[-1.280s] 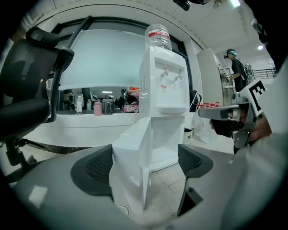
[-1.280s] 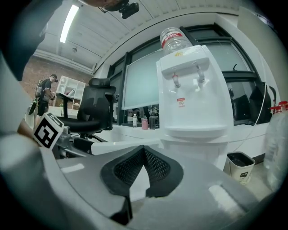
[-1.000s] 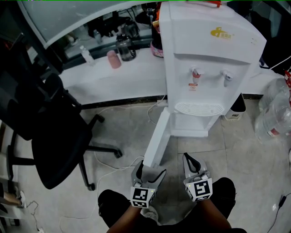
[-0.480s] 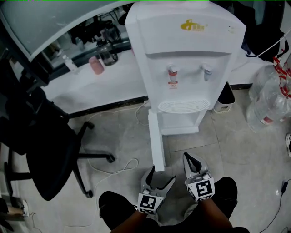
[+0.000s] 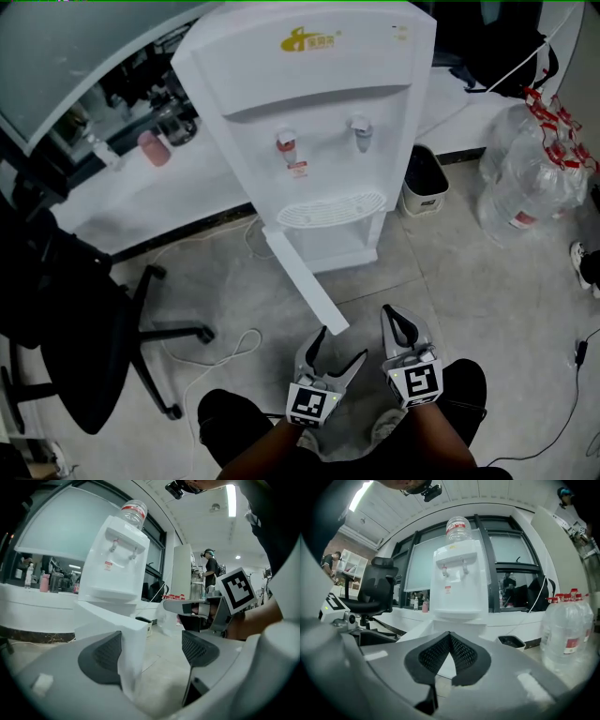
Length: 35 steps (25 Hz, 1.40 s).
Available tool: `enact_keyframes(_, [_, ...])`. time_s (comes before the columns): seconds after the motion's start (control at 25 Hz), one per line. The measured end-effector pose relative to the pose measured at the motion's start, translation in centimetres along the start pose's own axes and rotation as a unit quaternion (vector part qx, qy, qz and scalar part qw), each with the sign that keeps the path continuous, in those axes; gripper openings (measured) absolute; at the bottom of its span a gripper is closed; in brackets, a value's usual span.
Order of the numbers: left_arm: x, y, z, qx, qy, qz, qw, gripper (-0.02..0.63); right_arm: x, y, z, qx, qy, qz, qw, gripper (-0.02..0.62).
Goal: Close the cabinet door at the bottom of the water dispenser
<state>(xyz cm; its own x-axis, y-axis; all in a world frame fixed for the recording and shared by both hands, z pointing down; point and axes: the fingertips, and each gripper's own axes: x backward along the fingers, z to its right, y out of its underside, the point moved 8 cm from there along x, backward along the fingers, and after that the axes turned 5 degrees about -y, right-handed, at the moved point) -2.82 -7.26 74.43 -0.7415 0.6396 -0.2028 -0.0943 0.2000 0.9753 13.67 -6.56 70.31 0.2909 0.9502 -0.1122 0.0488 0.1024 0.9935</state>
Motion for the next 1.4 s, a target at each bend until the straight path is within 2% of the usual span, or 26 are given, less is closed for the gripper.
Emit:
enact_keyframes(0.2, [-2.1,-0.5,1.1,0.005,0.012,-0.004,0.9999,0.417,1.2,0.7,1.5,-0.001,0.021,-0.011,1.000,0.003])
enact_keyframes(0.28, [-2.9,-0.3,1.2,-0.007,0.015,-0.004,0.9999,0.416,1.8,1.0,2.0,0.000,0.029,-0.015,0.999,0.003])
enact_keyframes(0.4, [-4.1,-0.5,1.3,-0.023,0.015,0.002,0.9996,0.384,2.5,1.1,2.6,0.003,0.034,-0.013,0.999,0.003])
enact_keyframes(0.6, [-6.2,-0.9,1.5,-0.028,0.019,0.008,0.9994,0.338,3.1,2.3,3.2,-0.003,0.036,-0.023,0.999,0.003])
enact_keyframes(0.84, [-8.5,-1.3,1.9,-0.040,0.025,0.017,0.9987,0.321,3.1,2.7,4.0,-0.040,0.032,-0.011,0.999,0.003])
enact_keyframes(1.04, [-10.5,-1.6,2.2,-0.046,0.029,0.017,0.9984,0.319,4.3,2.4,4.3,-0.038,0.035,-0.011,0.999,0.003])
enact_keyframes(1.4, [-14.1,-2.6,1.9,-0.073,0.041,0.016,0.9963,0.322,4.2,2.1,6.4,-0.070,0.047,-0.002,0.996,0.003])
